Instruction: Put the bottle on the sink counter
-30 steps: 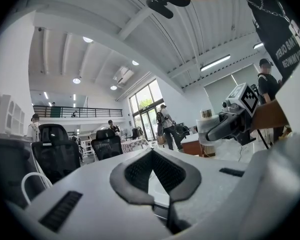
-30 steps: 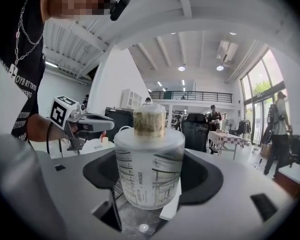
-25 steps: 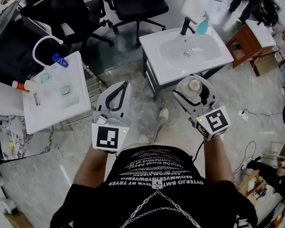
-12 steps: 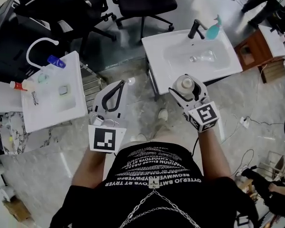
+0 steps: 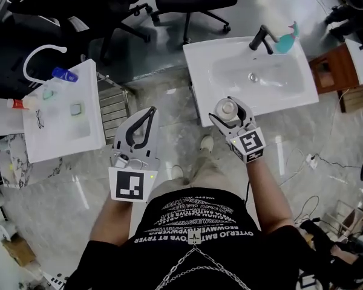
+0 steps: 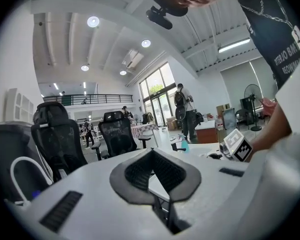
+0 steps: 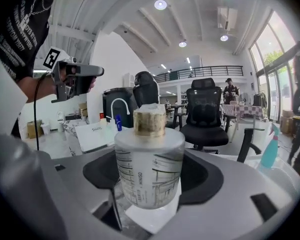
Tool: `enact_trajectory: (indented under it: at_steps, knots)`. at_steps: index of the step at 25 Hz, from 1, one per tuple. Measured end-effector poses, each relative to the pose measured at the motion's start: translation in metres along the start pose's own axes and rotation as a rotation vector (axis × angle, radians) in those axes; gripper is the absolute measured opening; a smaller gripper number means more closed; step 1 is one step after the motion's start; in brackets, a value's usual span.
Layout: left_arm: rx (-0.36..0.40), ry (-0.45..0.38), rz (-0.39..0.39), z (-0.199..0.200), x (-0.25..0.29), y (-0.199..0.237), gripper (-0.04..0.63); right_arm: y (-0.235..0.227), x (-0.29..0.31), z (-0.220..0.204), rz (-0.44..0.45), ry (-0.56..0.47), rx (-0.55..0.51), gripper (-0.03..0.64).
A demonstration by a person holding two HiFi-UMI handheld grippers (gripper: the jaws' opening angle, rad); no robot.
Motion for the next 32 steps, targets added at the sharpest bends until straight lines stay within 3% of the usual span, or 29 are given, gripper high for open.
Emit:
enact_trajectory:
  at_steps: [7,15,23,32]
  knots:
    - [-0.038,0.057,0.036,-0.035,0.014,0.001,0.006,0.004,0.037,-0.068,0.043,0.07,0.043,0.333]
    - [-0.004,0.098,0.017,-0.06,0.018,-0.004,0.005,0.008,0.066,-0.122,0.055,0.137,0.054,0.333]
    - [-0.017,0.132,0.029,-0.073,0.013,-0.002,0.006,0.014,0.082,-0.142,0.073,0.161,0.06,0.333]
    - [-0.058,0.138,0.057,-0.076,0.006,0.004,0.005,0.022,0.086,-0.143,0.073,0.175,-0.005,0.333]
Point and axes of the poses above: the fingertips, and each gripper's own axes: x forward along the fingers, y to its left, z out of its top, the point moved 7 cm from there along -x, backward along the fingers, and after that the axes turned 12 degrees about -x, right-handed, at the moved point
